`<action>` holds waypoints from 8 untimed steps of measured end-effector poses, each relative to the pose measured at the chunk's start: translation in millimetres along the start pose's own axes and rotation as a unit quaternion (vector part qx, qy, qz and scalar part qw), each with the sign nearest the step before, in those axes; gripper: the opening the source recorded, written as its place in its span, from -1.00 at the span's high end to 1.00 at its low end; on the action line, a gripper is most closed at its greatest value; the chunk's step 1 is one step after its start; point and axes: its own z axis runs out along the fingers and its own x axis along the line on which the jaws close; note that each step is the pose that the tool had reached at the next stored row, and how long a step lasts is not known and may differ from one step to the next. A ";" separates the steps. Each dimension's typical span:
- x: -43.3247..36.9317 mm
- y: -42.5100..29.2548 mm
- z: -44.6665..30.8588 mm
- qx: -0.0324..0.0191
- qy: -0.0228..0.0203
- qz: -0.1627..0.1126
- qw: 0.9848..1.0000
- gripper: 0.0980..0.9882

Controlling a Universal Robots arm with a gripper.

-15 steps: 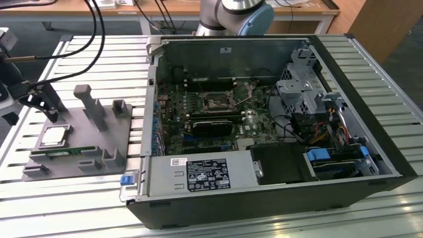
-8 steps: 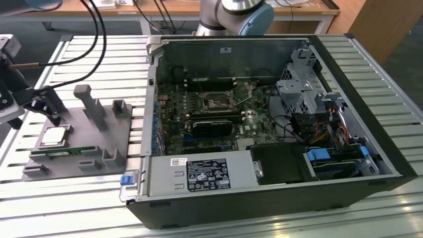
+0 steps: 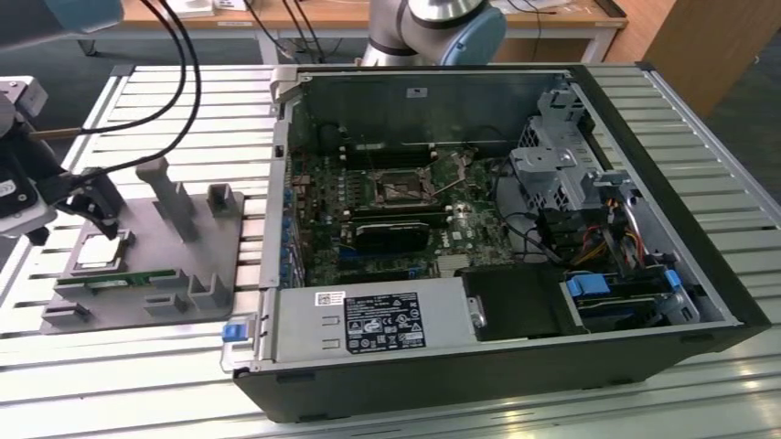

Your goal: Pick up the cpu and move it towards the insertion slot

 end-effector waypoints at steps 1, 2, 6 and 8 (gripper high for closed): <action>0.0 0.0 1.8 0.000 0.000 0.000 1.000 -0.67; 0.0 -0.1 3.6 0.000 0.000 0.000 1.000 -0.67; 0.0 -0.3 11.0 0.000 0.000 -0.001 1.000 -0.67; -0.1 -0.4 14.5 0.000 0.000 -0.001 1.000 -0.67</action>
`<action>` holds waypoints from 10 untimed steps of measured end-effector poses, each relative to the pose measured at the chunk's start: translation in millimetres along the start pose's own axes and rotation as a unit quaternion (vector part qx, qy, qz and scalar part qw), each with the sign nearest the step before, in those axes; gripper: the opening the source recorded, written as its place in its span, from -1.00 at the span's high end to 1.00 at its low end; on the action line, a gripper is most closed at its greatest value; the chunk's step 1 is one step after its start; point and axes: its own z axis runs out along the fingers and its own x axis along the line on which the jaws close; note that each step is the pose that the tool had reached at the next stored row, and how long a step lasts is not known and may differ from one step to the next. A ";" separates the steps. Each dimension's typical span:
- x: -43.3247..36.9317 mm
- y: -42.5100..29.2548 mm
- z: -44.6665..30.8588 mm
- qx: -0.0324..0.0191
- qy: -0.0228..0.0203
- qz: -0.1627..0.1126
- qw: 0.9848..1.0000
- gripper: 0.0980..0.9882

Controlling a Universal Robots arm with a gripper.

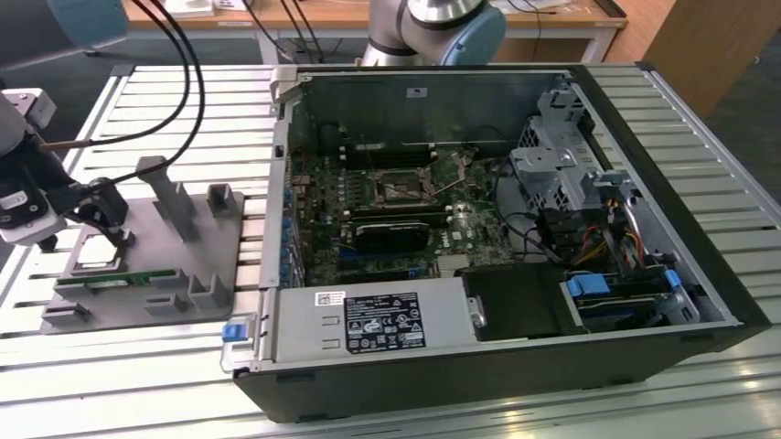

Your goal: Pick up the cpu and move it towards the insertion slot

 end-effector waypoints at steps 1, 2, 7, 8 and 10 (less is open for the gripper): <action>-0.1 -0.1 1.8 0.000 0.000 0.000 1.000 -0.63; -0.2 -0.1 3.8 0.000 0.000 0.000 1.000 -0.63; -0.4 0.6 12.3 0.000 0.000 0.000 1.000 -0.44; -0.5 1.1 13.1 0.000 0.000 0.000 1.000 -0.44; -0.6 2.6 14.5 0.000 0.000 0.000 1.000 -0.29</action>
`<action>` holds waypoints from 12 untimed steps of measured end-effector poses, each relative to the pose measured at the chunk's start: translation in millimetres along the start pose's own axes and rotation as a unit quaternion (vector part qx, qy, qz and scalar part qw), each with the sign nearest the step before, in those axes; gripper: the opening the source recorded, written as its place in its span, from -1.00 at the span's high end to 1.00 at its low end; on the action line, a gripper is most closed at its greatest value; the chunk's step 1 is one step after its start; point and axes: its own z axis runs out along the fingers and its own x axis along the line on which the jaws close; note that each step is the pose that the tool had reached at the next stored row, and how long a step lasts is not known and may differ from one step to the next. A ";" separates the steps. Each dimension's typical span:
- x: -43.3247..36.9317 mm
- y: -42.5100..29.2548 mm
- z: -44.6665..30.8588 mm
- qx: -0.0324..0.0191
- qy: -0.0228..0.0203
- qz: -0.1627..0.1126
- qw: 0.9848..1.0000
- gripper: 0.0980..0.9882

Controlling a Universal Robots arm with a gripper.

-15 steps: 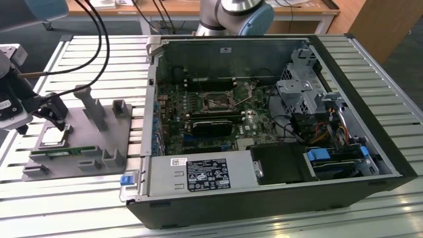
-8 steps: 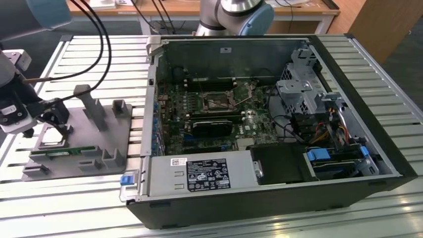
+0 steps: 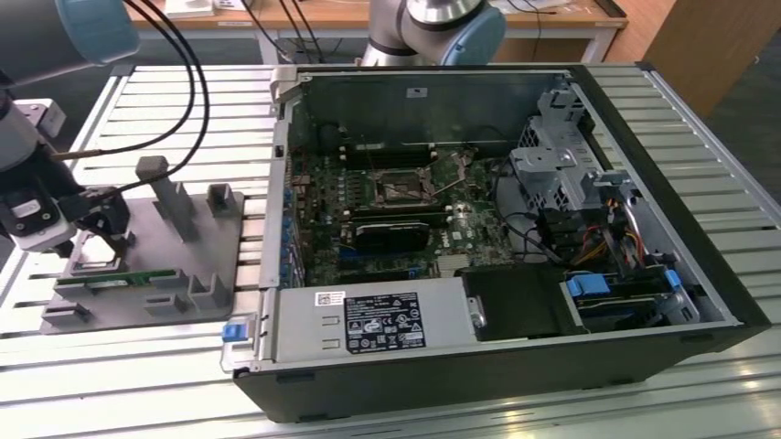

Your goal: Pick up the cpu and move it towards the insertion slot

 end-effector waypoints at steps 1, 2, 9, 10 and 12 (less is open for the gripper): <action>0.0 0.7 0.6 0.000 0.000 0.000 1.000 -0.29; -0.1 1.0 1.0 0.000 0.000 0.000 1.000 -0.29; -0.5 2.0 5.4 0.000 0.000 0.000 1.000 -0.29; -0.5 2.1 5.8 0.000 0.000 0.000 1.000 -0.29; -0.5 2.1 6.3 0.000 0.000 0.000 1.000 -0.26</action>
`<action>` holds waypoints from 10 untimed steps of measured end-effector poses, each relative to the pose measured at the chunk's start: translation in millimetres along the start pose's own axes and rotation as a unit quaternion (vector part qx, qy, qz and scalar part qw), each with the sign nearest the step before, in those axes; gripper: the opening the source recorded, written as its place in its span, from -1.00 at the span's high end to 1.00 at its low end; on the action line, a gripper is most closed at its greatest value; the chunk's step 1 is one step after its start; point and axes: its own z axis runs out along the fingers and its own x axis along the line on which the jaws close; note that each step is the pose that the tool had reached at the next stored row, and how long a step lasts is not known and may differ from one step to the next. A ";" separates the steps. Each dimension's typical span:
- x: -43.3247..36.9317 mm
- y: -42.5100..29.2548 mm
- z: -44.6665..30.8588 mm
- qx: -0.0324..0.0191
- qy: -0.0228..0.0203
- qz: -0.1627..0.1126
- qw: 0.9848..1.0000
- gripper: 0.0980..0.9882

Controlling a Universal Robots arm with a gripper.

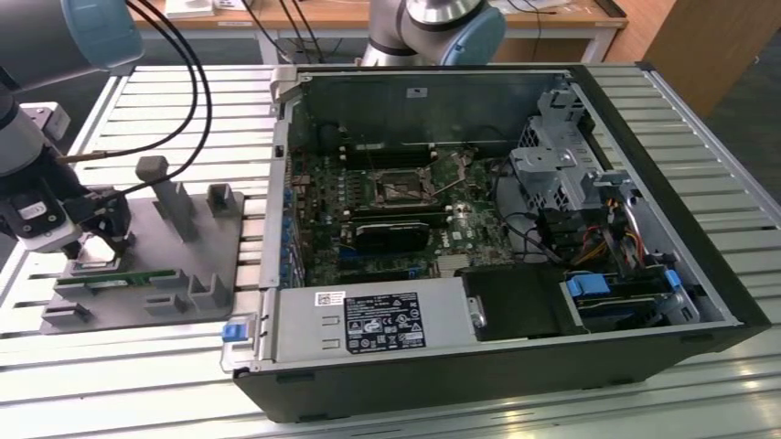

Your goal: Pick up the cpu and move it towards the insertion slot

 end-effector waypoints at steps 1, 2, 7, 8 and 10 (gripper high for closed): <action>0.0 0.1 0.1 0.000 0.000 0.000 1.000 -0.26; -0.1 0.1 0.2 0.000 0.000 0.000 1.000 -0.09; -0.2 0.3 0.4 0.000 0.000 0.000 1.000 0.02; -0.3 0.3 0.5 0.000 0.000 0.000 1.000 0.02; -0.3 0.3 0.5 0.000 0.000 0.000 1.000 0.02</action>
